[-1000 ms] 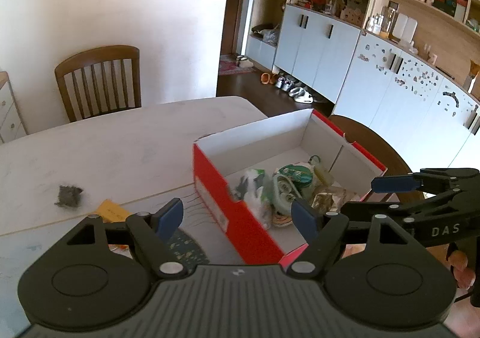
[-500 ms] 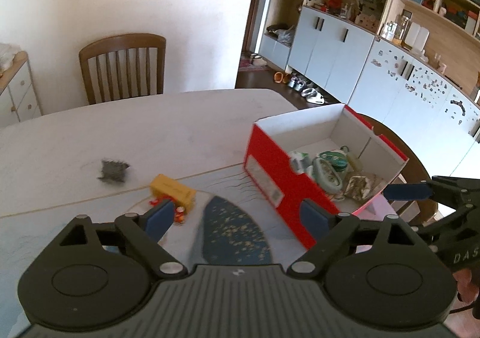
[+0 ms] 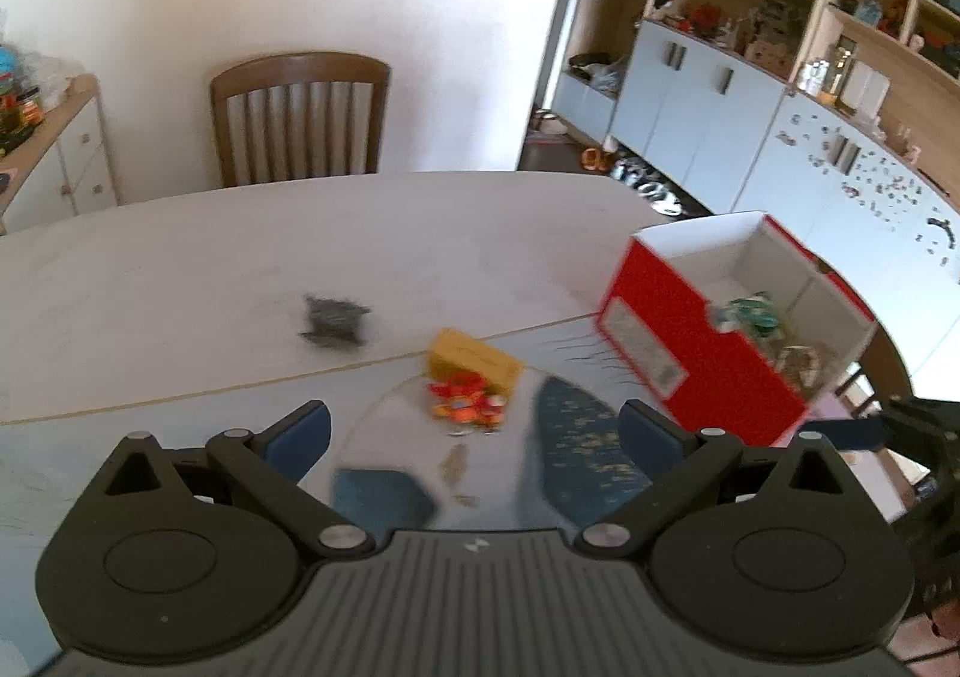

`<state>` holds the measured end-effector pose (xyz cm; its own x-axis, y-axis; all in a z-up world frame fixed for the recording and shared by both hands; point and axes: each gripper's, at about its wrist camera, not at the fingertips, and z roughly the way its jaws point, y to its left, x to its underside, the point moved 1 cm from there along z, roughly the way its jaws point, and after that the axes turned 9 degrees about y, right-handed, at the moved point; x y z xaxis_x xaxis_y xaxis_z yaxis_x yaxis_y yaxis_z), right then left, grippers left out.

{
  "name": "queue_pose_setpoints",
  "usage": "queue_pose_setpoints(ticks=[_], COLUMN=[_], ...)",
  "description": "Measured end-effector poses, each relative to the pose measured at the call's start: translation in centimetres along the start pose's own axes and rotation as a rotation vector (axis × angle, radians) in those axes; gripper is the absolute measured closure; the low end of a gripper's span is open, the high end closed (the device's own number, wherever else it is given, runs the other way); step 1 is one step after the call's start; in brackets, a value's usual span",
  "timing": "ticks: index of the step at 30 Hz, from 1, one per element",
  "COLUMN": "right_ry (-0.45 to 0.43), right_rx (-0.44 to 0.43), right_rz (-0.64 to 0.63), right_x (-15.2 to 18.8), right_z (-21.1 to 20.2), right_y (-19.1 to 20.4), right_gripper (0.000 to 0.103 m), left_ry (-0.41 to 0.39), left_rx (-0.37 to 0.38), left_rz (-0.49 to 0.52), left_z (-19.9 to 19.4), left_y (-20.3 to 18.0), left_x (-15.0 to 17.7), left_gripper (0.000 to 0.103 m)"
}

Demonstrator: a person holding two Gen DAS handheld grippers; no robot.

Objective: Organize objects
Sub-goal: 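Move the left gripper to the brown woven ring while the right approaches the yellow box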

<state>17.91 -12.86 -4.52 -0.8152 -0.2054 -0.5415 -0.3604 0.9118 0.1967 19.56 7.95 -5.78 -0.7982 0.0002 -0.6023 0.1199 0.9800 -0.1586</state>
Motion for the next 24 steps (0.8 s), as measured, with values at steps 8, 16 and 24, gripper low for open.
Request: queue_pose_setpoints(ticks=[8,16,24], right_ry=[0.083,0.171,0.160], right_rx=[0.040,0.086,0.116], right_rz=[-0.031,-0.084,-0.090], right_x=[1.5,3.2,1.0], right_z=[3.9,6.8,7.5], right_y=[1.5,2.1,1.1], right_gripper=[0.006,0.008,0.010], left_ry=[0.063,0.139,0.157], left_rx=[-0.042,-0.053,-0.025], left_rz=[0.007,0.037,0.097], left_z=[3.5,6.6,8.2], left_y=[3.9,4.2,2.7], left_x=[1.7,4.5,6.1], left_gripper=[0.000,0.000,0.000])
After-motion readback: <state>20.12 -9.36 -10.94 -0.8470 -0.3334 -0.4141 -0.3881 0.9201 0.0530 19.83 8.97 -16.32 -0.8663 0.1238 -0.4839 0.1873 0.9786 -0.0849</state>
